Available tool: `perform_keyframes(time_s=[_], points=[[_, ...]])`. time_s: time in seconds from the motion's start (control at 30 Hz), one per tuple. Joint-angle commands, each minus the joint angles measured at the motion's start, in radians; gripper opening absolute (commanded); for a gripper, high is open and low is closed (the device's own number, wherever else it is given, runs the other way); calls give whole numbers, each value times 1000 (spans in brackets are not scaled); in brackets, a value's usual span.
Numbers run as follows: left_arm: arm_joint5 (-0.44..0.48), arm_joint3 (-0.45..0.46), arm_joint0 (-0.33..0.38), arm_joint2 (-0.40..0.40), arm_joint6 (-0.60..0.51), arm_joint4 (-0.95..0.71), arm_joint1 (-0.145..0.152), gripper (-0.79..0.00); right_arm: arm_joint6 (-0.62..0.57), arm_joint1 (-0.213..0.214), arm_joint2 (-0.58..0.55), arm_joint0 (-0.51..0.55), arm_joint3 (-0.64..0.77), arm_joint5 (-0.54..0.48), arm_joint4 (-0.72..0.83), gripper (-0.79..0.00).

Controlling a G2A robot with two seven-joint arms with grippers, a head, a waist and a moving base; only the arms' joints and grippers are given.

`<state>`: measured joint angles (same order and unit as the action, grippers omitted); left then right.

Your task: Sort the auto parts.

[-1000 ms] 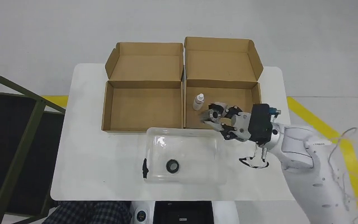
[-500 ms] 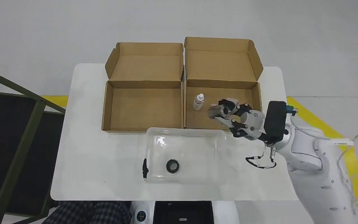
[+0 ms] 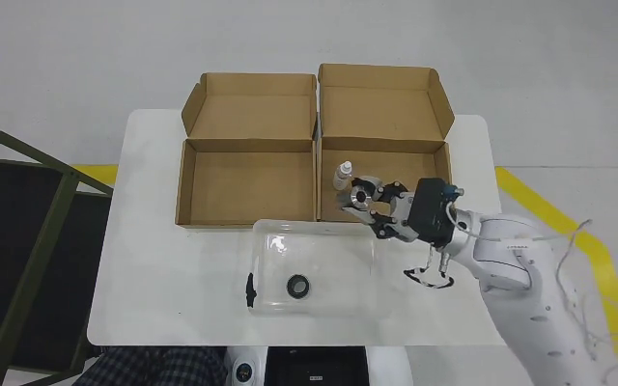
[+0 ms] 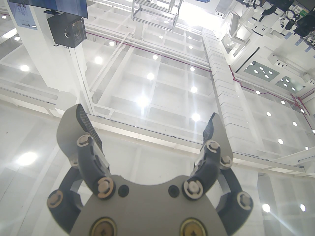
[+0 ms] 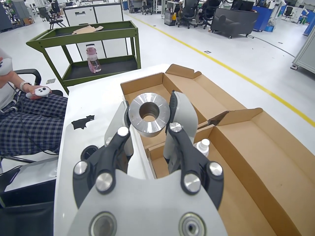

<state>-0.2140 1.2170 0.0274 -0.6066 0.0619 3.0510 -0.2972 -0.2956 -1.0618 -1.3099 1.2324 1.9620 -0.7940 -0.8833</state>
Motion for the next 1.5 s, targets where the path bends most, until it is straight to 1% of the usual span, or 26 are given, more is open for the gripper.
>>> perform_keyframes(time_s=[0.0, 0.53, 0.83, 1.2, 1.47], points=[[0, 0, 0, 0, 0, 0, 0, 0, -9, -3, 29, -20, -10, 13, -15, -785], [0, 0, 0, 0, 0, 0, 0, 0, -60, -43, 264, -163, -111, 135, -152, -785], [0, 0, 0, 0, 0, 0, 0, 0, -87, -78, 385, -262, -212, 219, -205, -785], [0, 0, 0, 0, 0, 0, 0, 0, -154, -119, 485, -360, -298, 317, -273, -785], [0, 0, 0, 0, 0, 0, 0, 0, -215, -146, 538, -407, -346, 354, -292, -785]])
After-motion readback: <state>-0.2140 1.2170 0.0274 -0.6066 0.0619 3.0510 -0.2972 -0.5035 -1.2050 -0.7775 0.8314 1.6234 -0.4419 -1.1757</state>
